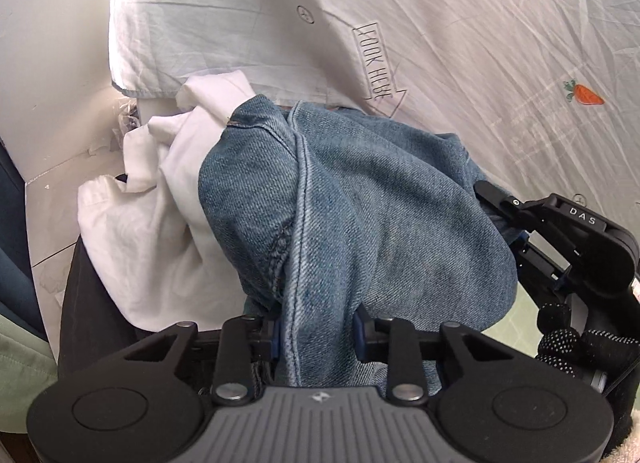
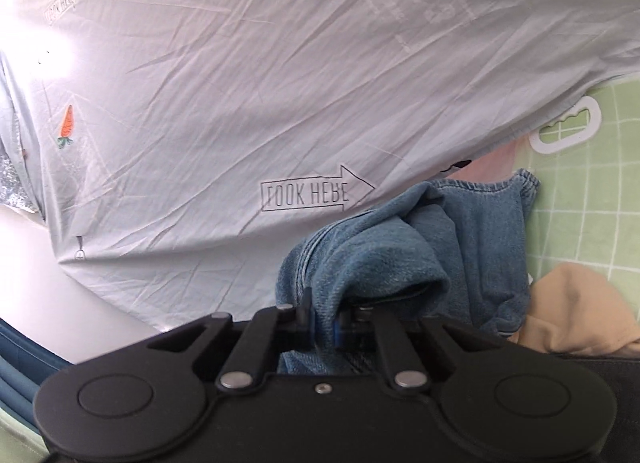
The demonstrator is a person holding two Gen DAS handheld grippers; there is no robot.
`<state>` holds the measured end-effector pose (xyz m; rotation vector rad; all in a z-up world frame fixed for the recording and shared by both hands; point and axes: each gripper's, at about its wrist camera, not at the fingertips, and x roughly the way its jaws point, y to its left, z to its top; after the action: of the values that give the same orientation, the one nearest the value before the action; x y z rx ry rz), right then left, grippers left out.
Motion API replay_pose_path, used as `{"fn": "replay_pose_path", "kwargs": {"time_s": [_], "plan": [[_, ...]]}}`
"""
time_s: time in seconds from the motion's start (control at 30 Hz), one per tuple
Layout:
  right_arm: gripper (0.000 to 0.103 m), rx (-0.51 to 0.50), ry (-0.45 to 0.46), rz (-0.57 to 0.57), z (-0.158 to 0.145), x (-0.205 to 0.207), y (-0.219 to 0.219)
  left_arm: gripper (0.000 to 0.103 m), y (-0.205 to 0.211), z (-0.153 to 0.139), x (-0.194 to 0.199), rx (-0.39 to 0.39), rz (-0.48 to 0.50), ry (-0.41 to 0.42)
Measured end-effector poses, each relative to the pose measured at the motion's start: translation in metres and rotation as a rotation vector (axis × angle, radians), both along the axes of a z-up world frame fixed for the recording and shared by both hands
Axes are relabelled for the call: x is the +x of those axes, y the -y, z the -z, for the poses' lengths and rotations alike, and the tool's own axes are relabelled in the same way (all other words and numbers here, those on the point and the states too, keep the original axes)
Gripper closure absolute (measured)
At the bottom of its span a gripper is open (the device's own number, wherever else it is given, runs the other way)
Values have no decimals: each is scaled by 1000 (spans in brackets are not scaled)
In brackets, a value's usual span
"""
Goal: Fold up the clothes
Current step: 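Grasp the jeans with both grippers and lift them off the pile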
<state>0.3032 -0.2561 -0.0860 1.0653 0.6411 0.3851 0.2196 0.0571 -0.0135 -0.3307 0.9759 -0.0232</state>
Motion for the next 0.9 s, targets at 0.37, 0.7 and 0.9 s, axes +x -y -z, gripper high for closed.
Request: {"fn": "replay_pose_path", "kwargs": {"time_s": [0.37,0.7,0.9], "plan": [[94,53,129,117,-40,-71,44,71,34,-31,-28,-75,186,111],[94,70,194,292,-56,-160,96,71,92,-35,-54,-140,362,125],[94,62,194,416,-52,-238,125,71,139,-34,-87,-147,494,110]]}}
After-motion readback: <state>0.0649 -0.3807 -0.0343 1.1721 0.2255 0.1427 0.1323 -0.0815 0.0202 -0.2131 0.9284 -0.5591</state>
